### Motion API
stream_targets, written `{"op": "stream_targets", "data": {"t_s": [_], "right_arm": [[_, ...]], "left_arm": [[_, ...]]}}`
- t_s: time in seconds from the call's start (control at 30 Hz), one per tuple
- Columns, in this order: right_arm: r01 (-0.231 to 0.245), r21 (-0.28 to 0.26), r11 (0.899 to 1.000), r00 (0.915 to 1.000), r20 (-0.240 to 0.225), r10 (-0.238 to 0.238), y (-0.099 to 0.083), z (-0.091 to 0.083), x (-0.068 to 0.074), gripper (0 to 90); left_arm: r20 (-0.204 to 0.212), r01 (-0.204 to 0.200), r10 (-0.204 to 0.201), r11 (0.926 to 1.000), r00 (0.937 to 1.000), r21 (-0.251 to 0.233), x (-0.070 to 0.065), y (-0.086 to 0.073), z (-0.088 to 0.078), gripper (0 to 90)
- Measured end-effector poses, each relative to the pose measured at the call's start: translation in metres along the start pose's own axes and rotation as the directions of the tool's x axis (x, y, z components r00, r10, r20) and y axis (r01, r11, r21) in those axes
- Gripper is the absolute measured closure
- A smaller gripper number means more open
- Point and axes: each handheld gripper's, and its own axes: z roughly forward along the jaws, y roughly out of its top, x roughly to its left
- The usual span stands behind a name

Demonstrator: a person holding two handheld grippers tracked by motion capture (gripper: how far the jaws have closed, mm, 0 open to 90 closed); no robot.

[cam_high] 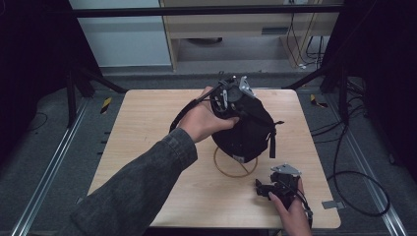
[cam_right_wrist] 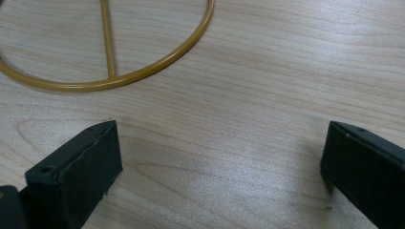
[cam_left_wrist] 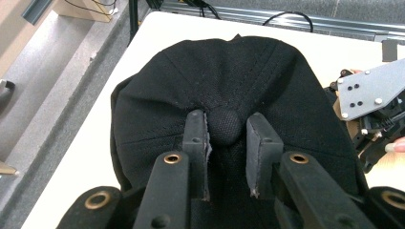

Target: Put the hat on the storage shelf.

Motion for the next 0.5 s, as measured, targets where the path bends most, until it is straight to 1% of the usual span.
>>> {"op": "stream_targets", "data": {"t_s": [0.33, 0.5], "right_arm": [[0.001, 0.0, 1.0, 1.0, 0.0, -0.001, 0.0, 0.0, 0.0, 0.3], [0.003, -0.001, 1.0, 1.0, 0.001, -0.003, 0.0, 0.0001, -0.0002, 0.3]], "left_arm": [[-0.005, -0.003, 0.003, 1.0, 1.0, 0.005, 0.0001, -0.0011, 0.0007, 71.6], [-0.005, -0.003, 0.003, 0.9999, 1.0, 0.016, 0.0004, -0.0028, 0.0027, 69.2]]}}
